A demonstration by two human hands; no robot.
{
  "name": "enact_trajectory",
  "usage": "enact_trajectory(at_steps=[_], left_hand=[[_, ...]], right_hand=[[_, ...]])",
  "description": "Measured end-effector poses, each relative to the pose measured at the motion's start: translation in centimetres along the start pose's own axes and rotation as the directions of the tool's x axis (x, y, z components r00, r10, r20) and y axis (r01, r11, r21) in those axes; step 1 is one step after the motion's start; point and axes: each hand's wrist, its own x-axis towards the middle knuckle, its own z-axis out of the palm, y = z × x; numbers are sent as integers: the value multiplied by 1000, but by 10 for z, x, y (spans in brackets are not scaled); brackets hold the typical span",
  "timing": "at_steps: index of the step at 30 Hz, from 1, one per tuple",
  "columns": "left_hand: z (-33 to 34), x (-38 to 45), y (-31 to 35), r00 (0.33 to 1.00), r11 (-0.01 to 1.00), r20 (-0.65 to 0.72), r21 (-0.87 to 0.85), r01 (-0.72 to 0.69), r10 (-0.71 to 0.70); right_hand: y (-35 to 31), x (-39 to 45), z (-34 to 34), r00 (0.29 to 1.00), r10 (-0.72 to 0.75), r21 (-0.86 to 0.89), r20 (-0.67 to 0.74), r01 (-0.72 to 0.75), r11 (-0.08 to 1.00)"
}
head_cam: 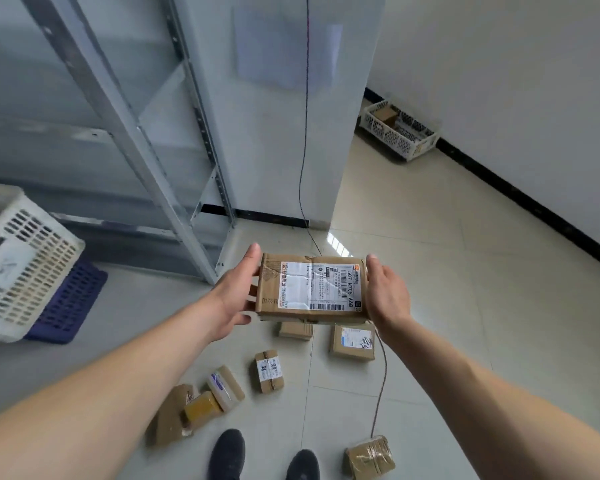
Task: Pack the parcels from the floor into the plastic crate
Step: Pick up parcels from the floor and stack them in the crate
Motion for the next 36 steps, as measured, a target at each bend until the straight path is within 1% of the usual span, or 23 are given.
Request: enact_trajectory(at_steps=[6, 11, 20, 25, 31, 36], left_hand=[[-65, -37, 4, 997, 998, -77, -60, -27, 23], [-134, -72, -3, 995, 995, -92, -92, -49, 41], [-288, -135, -35, 986, 989, -157, -126, -83, 62], [-360, -161, -57, 976, 986, -213, -144, -88, 56], [-413, -181, -76, 961, 959, -273, -262, -110, 36], [-437, -192, -77, 951, 928, -294, -322, -190, 93]], right_hand=[[-56, -38, 37, 993, -94, 1, 66, 94, 996], [-97, -85, 84, 982, -152, 21, 112, 151, 988], [-144, -178, 202, 973, -153, 31, 173, 150, 988], [-167, -227, 263, 956, -185, 28, 228, 184, 983], [-189, -255, 315, 936, -212, 9, 281, 218, 976], [-209, -259, 347, 906, -253, -16, 339, 275, 961]])
